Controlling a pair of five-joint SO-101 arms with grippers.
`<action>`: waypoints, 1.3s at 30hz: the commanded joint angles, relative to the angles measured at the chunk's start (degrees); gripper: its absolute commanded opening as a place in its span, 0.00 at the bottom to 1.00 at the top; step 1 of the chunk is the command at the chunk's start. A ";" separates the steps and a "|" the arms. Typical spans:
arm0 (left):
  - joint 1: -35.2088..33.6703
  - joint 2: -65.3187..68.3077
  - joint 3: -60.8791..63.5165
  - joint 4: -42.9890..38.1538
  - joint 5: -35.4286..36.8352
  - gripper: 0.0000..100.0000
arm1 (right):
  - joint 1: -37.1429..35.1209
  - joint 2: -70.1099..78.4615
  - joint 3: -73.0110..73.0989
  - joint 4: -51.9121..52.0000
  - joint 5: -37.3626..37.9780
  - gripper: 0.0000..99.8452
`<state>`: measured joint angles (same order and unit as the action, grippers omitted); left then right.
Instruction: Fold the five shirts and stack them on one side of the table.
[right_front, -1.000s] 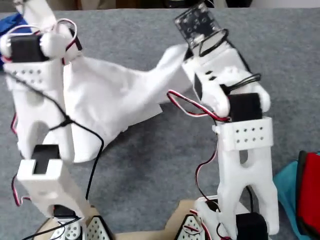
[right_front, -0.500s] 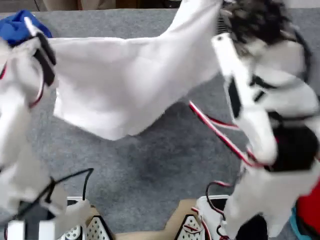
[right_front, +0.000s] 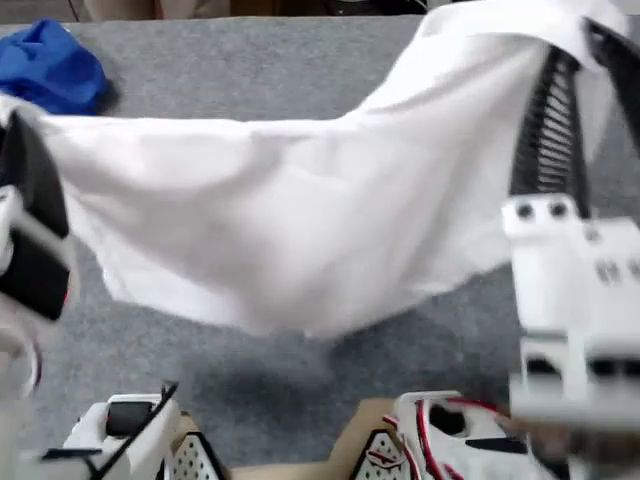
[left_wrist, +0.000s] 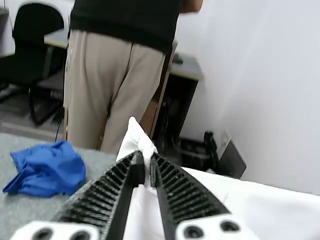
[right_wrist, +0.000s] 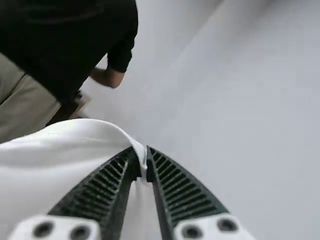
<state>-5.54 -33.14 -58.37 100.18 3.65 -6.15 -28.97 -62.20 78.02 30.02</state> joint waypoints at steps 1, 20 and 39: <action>0.00 -2.24 -1.67 0.53 -0.44 0.02 | 0.92 0.31 -3.82 -3.78 2.64 0.00; 0.09 -2.95 30.95 -4.22 -4.84 0.02 | -1.10 0.40 22.64 -7.74 2.46 0.00; -1.76 3.38 105.32 -104.79 -4.75 0.02 | -2.95 10.07 83.91 -62.86 2.46 0.00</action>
<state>-6.59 -32.18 42.37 12.53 -0.92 -8.62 -22.20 18.95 24.66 32.31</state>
